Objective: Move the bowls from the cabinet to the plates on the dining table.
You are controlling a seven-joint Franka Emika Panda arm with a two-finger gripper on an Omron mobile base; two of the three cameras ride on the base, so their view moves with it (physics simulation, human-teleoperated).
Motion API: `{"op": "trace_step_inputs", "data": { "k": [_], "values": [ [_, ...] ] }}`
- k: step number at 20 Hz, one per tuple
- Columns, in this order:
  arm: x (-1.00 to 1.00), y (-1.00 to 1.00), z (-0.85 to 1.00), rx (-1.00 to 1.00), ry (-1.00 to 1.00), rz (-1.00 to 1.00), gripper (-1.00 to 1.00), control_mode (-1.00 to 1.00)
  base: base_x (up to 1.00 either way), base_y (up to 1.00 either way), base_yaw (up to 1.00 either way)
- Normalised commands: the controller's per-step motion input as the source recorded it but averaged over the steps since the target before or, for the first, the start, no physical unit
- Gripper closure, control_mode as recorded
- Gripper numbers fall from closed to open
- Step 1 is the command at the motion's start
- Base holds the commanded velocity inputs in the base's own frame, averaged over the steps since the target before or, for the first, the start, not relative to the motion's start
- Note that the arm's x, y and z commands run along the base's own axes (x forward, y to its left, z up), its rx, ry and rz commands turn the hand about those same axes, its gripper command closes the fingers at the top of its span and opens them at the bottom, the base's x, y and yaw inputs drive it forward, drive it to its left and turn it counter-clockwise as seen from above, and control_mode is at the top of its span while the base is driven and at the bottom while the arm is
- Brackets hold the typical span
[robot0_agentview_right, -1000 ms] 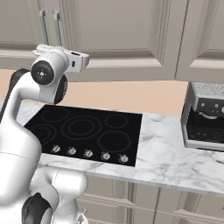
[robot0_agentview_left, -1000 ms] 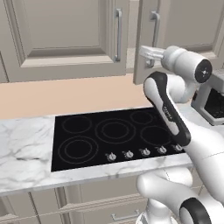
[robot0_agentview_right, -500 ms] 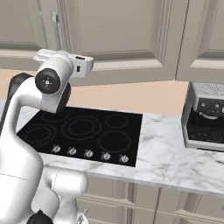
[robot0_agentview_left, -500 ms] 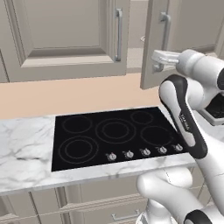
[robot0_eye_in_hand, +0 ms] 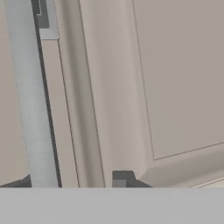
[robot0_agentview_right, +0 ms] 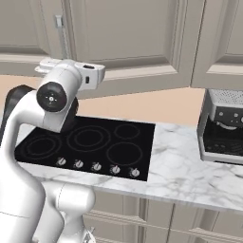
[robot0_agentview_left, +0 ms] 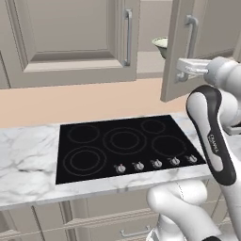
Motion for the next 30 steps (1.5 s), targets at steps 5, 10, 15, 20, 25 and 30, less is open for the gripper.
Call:
{"op": "trace_step_inputs", "data": {
  "k": [5,10,15,20,25,30],
  "values": [
    [-0.52,-0.67,0.35,0.0,0.04,0.0,1.0,-1.0,0.0,0.0,0.0],
    [-0.46,-0.68,0.26,0.0,0.06,0.0,1.0,-1.0,0.0,0.0,0.0],
    [-0.27,-0.63,0.22,0.0,0.07,0.0,1.0,-1.0,0.0,0.0,0.0],
    [0.0,-0.07,0.02,0.01,0.0,0.0,-1.0,-1.0,0.0,0.0,0.0],
    [-0.24,-0.68,0.22,0.14,0.0,-0.05,-1.0,-1.0,0.0,0.0,0.0],
    [-0.27,-0.63,0.34,0.13,0.01,-0.06,-1.0,-1.0,0.0,0.0,0.0]
  ]
}}
